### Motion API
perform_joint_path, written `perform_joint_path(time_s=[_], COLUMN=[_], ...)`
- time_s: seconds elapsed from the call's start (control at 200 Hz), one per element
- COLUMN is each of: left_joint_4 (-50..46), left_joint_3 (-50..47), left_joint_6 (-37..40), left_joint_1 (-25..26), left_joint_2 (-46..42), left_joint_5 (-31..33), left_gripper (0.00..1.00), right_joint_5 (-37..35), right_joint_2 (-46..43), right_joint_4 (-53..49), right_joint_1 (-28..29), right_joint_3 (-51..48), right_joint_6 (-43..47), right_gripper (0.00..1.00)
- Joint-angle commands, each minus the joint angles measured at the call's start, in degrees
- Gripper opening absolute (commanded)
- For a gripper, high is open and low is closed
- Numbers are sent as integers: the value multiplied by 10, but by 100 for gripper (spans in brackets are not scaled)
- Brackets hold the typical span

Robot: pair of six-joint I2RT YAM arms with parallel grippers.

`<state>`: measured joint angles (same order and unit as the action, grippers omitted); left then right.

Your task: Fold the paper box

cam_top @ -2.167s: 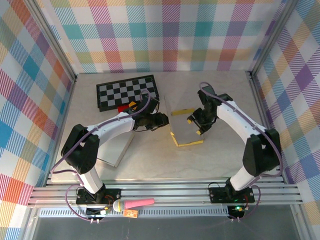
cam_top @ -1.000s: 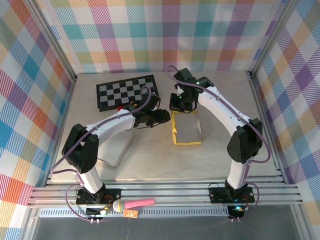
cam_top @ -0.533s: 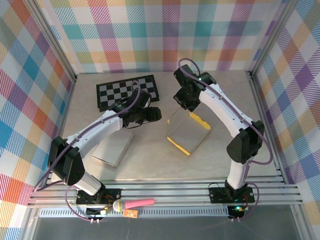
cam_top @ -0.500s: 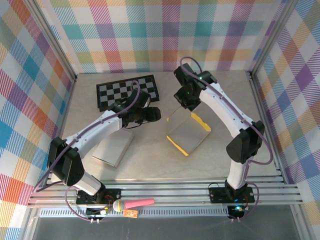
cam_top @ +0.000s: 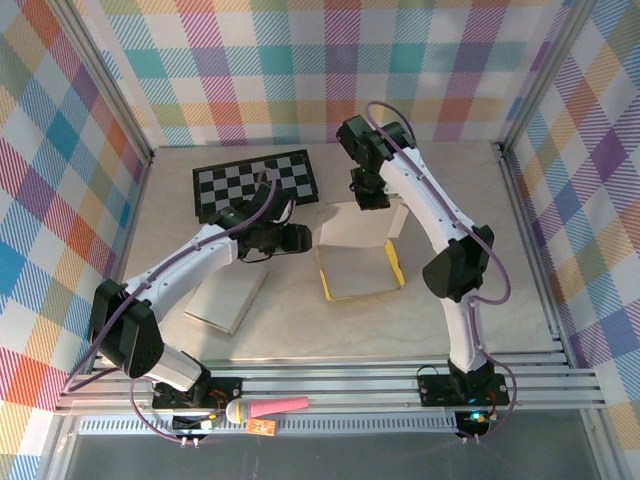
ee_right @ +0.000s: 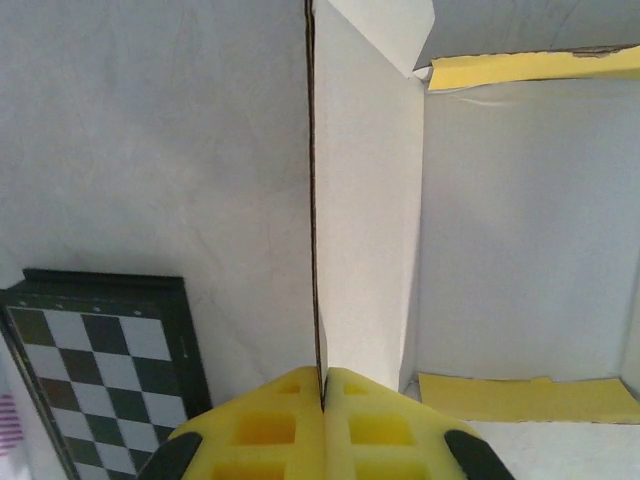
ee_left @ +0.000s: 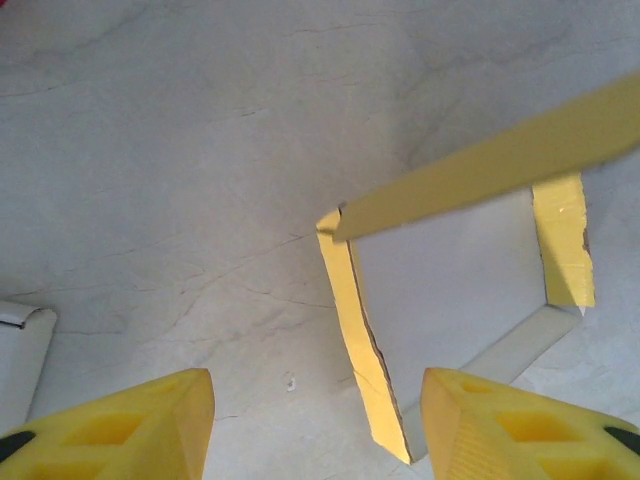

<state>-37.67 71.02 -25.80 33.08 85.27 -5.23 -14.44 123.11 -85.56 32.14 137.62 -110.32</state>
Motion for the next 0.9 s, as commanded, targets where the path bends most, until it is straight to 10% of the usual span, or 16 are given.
perform_joint_path(time_s=[0.0,0.59,0.76,0.895], left_joint_4=[-22,-16,-10,-12], left_joint_3=[-15,7,45,95], left_joint_6=[21,60,74,107], left_joint_1=[-8,-26,-35,-54], left_joint_2=[-20,37,63,104], left_joint_5=[-13,-18,-35,-75], left_gripper=[56,58,60,61], right_joint_5=[28,-18,-52,123], right_joint_2=[22,-26,-117,-234], right_joint_4=[-39,38,218,443], right_joint_1=[-12,-20,-32,-74], right_joint_3=[50,-2,-83,-269], right_joint_6=[-57,152,417,724], right_gripper=[3,35,40,52])
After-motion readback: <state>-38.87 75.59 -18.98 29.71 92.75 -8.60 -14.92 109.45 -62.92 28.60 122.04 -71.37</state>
